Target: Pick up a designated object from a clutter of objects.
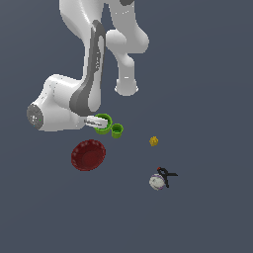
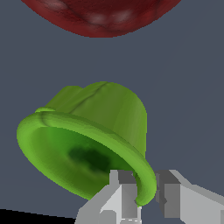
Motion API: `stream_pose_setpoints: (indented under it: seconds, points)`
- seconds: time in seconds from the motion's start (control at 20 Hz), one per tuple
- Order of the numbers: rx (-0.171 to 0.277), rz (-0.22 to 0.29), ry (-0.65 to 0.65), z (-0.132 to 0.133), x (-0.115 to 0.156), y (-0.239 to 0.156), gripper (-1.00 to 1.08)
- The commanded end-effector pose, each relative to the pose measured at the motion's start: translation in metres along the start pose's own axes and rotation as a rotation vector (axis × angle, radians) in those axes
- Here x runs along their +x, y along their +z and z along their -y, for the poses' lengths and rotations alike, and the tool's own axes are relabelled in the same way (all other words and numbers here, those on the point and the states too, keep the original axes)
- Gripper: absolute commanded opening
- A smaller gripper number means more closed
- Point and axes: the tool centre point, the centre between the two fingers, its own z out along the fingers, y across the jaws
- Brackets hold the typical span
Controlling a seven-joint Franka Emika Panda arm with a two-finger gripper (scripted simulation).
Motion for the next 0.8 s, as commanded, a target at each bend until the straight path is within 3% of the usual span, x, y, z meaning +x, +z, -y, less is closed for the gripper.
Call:
stream_pose_setpoints:
  seconds: [0.0, 0.75]
  points:
    - [-0.001, -0.001, -0.002, 0.024, -0.017, -0.015, -1.00]
    - [-0.003, 0.001, -0.005, 0.168, -0.113, -0.105, -1.00]
